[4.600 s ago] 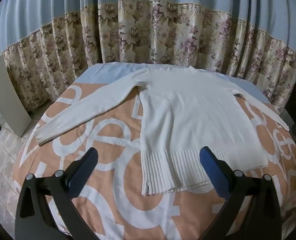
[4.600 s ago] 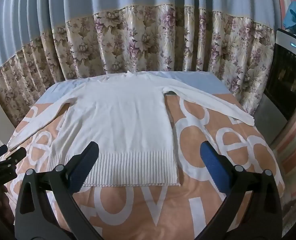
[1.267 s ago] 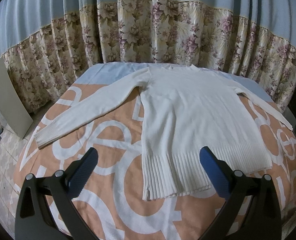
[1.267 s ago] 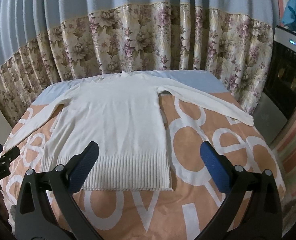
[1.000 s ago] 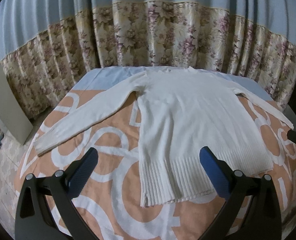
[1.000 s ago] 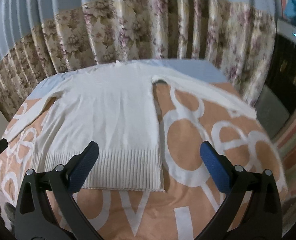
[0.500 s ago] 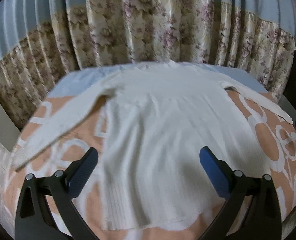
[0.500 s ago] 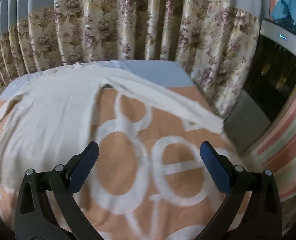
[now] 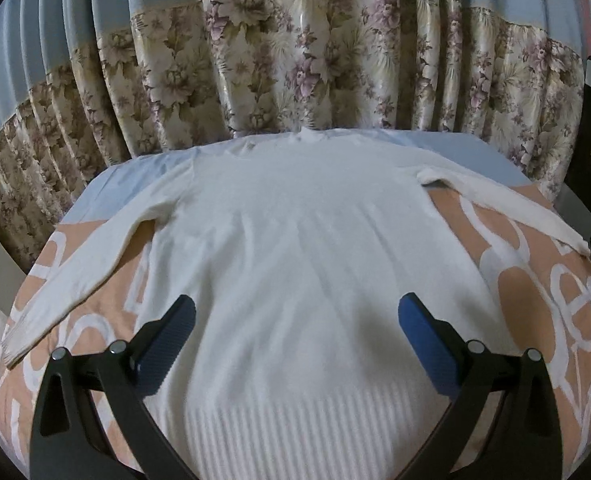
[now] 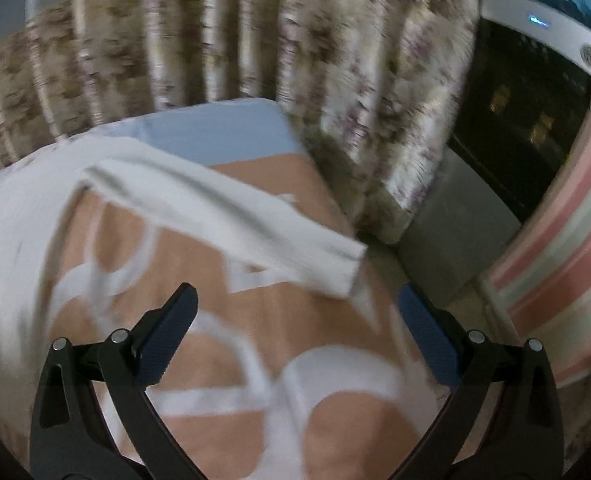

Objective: Fold small clothes
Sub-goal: 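Reach the right gripper to the ribbed sleeve cuff and grasp it, then carry the held sleeve across the sweater body and open the right gripper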

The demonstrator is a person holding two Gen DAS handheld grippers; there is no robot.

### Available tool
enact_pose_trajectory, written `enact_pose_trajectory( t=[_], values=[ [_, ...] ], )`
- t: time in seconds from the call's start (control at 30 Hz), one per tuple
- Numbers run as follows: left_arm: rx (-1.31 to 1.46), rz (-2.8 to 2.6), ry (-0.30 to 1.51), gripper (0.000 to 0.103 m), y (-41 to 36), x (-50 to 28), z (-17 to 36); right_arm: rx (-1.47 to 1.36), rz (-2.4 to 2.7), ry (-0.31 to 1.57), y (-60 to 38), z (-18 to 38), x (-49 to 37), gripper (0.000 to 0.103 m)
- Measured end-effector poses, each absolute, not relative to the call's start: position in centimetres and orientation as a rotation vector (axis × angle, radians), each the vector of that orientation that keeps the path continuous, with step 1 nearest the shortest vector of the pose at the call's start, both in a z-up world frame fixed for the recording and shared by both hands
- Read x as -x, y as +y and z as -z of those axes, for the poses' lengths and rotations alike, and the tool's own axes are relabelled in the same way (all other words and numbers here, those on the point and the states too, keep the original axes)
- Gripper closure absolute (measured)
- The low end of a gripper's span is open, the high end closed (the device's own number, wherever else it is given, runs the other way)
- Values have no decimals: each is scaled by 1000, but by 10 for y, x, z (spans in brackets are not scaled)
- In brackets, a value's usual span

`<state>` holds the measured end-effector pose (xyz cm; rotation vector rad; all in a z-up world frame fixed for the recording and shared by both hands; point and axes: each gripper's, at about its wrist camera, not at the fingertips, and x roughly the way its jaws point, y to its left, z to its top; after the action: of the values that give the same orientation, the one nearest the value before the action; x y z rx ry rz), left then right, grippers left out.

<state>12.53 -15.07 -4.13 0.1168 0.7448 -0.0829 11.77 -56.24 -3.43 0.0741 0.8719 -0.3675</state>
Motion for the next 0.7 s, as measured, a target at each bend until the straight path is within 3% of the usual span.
enact_pose_trajectory(
  t=[0.13,0.27,0.43,0.5,0.53,0.6,0.7],
  values=[
    [-99,85,741,2,-160,-134,41,-148,409,889,-598,46,-131,9],
    [-121,82,731,2,-165,-138,42,-204,403,936,-616,65,-146,20],
    [-145,78,743,2,-165,-144,52,-220,373,987,-612,84,-160,24],
    [-150,77,749,2,-164,-147,56,-218,350,976,-604,82,-163,45],
    [-151,74,749,2,-162,-147,57,-203,348,974,-600,81,-165,49],
    [-149,74,755,2,-160,-149,60,-131,329,960,-585,76,-169,73],
    [-154,72,750,2,-158,-154,62,-112,309,925,-577,70,-170,78]
  ],
)
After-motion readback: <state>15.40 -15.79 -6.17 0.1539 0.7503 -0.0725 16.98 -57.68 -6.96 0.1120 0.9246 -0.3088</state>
